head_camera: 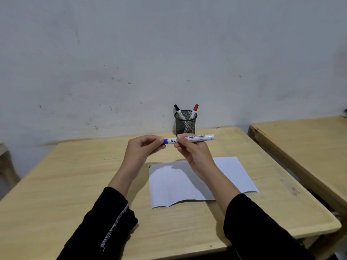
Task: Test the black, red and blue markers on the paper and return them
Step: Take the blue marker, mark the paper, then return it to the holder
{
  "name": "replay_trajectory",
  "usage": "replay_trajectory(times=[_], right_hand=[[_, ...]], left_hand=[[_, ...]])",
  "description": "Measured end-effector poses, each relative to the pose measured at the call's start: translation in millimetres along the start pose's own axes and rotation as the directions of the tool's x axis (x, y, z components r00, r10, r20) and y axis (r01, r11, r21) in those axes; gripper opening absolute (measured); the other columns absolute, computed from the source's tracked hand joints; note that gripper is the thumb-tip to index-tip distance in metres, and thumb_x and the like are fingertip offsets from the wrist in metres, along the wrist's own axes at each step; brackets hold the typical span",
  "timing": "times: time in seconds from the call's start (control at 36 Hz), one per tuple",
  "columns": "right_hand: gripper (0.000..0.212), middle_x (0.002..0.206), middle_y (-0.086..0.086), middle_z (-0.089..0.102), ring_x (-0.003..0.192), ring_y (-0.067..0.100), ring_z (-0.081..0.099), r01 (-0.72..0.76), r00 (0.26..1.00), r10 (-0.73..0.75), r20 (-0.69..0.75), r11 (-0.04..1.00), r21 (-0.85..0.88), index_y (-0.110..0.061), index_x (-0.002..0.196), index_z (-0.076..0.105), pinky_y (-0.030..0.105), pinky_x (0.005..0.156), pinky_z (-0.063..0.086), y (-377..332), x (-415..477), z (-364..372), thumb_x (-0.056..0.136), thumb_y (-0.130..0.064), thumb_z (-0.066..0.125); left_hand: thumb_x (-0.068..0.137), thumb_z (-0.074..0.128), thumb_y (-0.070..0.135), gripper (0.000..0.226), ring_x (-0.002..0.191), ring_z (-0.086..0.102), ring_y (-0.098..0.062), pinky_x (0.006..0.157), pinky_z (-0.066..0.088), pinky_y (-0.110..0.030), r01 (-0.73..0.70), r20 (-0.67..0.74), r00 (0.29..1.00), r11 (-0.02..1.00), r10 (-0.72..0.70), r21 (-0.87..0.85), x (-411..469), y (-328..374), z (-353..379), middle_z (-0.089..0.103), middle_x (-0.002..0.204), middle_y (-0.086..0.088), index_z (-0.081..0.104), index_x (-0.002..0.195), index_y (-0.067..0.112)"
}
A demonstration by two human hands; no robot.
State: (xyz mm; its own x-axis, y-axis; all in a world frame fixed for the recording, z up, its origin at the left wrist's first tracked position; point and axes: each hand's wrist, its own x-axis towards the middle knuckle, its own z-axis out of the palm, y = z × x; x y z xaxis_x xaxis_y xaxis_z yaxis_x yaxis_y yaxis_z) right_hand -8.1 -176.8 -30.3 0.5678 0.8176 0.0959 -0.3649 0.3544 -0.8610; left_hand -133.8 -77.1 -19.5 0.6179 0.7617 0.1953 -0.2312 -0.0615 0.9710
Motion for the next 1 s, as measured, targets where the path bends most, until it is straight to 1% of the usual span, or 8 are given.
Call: replay_trajectory(times=[0.08,0.22,0.39,0.44,0.56,0.75,0.89,1.0], right_hand=[[0.003,0.064,-0.002,0.064,0.059,0.005,0.062,-0.033,0.998,0.036,-0.055,0.998,0.046,-0.007,0.085,0.063,0.012,0.061,0.051,2.1,4.1,0.9,0.086,-0.009,0.062],[0.007,0.062,-0.001,0.063,0.058,0.006,0.060,-0.029,0.998,0.034,-0.045,0.994,0.107,-0.004,0.083,0.061,0.013,0.061,0.051,4.2,7.7,7.2,0.088,-0.004,0.058],[0.009,0.068,0.006,0.058,0.055,0.008,0.059,0.011,0.997,-0.003,-0.079,0.994,0.108,0.000,0.083,0.061,0.014,0.058,0.049,-1.2,9.4,-9.3,0.088,0.002,0.054],[0.010,0.070,0.007,0.057,0.055,0.007,0.058,0.028,0.994,-0.018,-0.106,0.995,0.092,-0.001,0.082,0.061,0.013,0.058,0.049,-3.8,9.0,-19.2,0.088,0.001,0.053],[0.010,0.072,0.007,0.058,0.056,0.006,0.059,-0.015,0.991,0.016,-0.134,1.000,0.008,-0.004,0.082,0.061,0.013,0.057,0.050,8.2,23.1,-21.3,0.089,-0.001,0.054],[0.009,0.067,0.006,0.060,0.054,0.006,0.059,-0.038,0.986,0.030,-0.163,0.998,-0.047,-0.004,0.081,0.062,0.013,0.055,0.050,9.8,23.9,-21.3,0.087,-0.001,0.057],[0.011,0.064,0.003,0.060,0.054,0.007,0.058,-0.043,0.990,0.030,-0.139,0.995,-0.087,-0.006,0.078,0.063,0.014,0.055,0.049,10.5,22.0,-18.4,0.087,-0.002,0.058],[0.007,0.065,0.003,0.060,0.056,0.009,0.057,-0.049,0.994,0.038,-0.103,0.994,-0.101,-0.005,0.081,0.061,0.015,0.055,0.050,10.3,22.5,-17.1,0.087,-0.004,0.059]], left_hand=[[0.078,0.069,0.006,0.012,0.077,0.071,-0.012,0.073,0.053,-0.014,-0.027,0.023,0.999,0.997,0.025,0.074,0.3,-2.2,-3.6,0.075,0.078,0.000,0.072,0.089,0.008],[0.085,0.062,0.009,0.008,0.068,0.070,-0.006,0.069,0.052,-0.011,-0.066,-0.047,0.996,0.995,0.069,0.078,3.1,-8.2,0.4,0.073,0.069,0.002,0.069,0.088,0.005],[0.090,0.058,0.017,0.012,0.068,0.068,-0.004,0.069,0.052,-0.011,0.059,-0.085,0.996,0.975,-0.041,0.214,8.7,-22.3,-7.2,0.068,0.078,-0.004,0.065,0.083,0.009],[0.087,0.061,0.014,0.009,0.072,0.066,-0.013,0.069,0.050,-0.018,0.098,-0.139,0.989,0.935,-0.053,0.340,12.4,-28.4,-17.6,0.066,0.080,-0.004,0.064,0.080,0.010],[0.081,0.062,0.005,0.002,0.060,0.048,-0.017,0.049,0.041,-0.021,0.190,-0.251,0.967,0.785,-0.046,0.590,23.5,-47.1,-54.2,0.053,0.069,-0.001,0.062,0.082,0.005],[0.077,0.057,0.004,0.003,0.064,0.048,-0.014,0.053,0.036,-0.021,0.226,-0.198,0.974,0.547,-0.111,0.806,29.3,-50.6,-57.5,0.057,0.078,-0.003,0.060,0.078,0.003],[0.078,0.058,0.007,0.007,0.068,0.051,-0.017,0.056,0.039,-0.024,0.225,-0.183,0.974,0.510,-0.132,0.830,31.7,-52.6,-55.5,0.061,0.088,-0.009,0.061,0.082,0.002],[0.083,0.064,0.025,0.038,0.093,0.053,-0.023,0.072,0.038,-0.027,0.214,-0.195,0.977,0.496,-0.090,0.842,28.4,-51.8,-53.3,0.054,0.109,-0.013,0.055,0.110,0.001]])
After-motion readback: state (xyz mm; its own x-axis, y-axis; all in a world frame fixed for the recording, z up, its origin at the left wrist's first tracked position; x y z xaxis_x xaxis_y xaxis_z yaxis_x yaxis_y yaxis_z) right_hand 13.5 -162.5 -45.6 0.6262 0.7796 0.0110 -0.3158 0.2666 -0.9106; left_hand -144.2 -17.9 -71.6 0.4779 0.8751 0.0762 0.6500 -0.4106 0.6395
